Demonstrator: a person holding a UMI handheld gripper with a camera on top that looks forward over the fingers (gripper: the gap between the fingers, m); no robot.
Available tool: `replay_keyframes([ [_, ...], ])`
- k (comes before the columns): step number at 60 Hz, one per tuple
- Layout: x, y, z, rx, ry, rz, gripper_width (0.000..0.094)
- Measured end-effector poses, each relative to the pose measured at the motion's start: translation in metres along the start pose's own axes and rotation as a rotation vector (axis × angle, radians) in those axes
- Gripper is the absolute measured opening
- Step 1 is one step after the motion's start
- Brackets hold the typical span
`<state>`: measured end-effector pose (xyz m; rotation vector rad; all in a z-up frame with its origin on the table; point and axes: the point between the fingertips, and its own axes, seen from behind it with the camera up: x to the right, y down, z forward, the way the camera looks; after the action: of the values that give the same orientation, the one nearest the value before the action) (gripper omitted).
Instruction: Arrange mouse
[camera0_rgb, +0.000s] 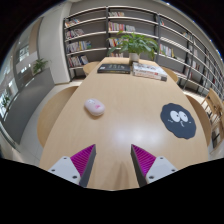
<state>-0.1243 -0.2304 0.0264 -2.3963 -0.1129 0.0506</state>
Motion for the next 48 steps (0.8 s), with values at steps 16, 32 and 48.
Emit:
replay_keyframes([
  [16,-0.051,-0.042,0.089,-0.051,-0.009,-0.034,0.0695],
  [32,-0.055,-0.099,0.149,-0.054,0.026,0.0,0.0701],
  [48,-0.038,-0.124,0.174,-0.045,0.085,0.07,0.0621],
])
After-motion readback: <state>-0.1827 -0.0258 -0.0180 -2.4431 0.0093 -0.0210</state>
